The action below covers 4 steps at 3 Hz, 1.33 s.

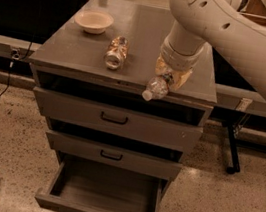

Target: Place water bottle into bottom drawer

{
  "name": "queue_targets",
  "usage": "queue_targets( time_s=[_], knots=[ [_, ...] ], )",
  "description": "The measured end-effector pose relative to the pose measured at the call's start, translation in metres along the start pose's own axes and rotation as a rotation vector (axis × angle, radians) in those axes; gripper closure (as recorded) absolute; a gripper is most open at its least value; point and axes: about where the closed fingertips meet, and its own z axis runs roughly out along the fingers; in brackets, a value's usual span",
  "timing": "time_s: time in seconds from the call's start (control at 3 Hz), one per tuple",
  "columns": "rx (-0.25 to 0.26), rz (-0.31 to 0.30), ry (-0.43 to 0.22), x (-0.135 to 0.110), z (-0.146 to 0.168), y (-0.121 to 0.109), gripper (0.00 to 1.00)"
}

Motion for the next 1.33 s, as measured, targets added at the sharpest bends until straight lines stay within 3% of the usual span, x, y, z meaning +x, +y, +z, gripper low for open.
queue_targets(
  time_s=[0.33, 0.67, 1.0, 1.33],
  knots=[
    [0.026, 0.129, -0.027, 0.006, -0.024, 0.000, 1.00],
    [0.012, 0.307, -0.032, 0.005, -0.048, 0.013, 1.00],
    [0.019, 0.481, 0.016, 0.000, -0.078, 0.031, 1.00],
    [0.020, 0.569, 0.018, -0.002, -0.080, 0.031, 1.00]
  ],
)
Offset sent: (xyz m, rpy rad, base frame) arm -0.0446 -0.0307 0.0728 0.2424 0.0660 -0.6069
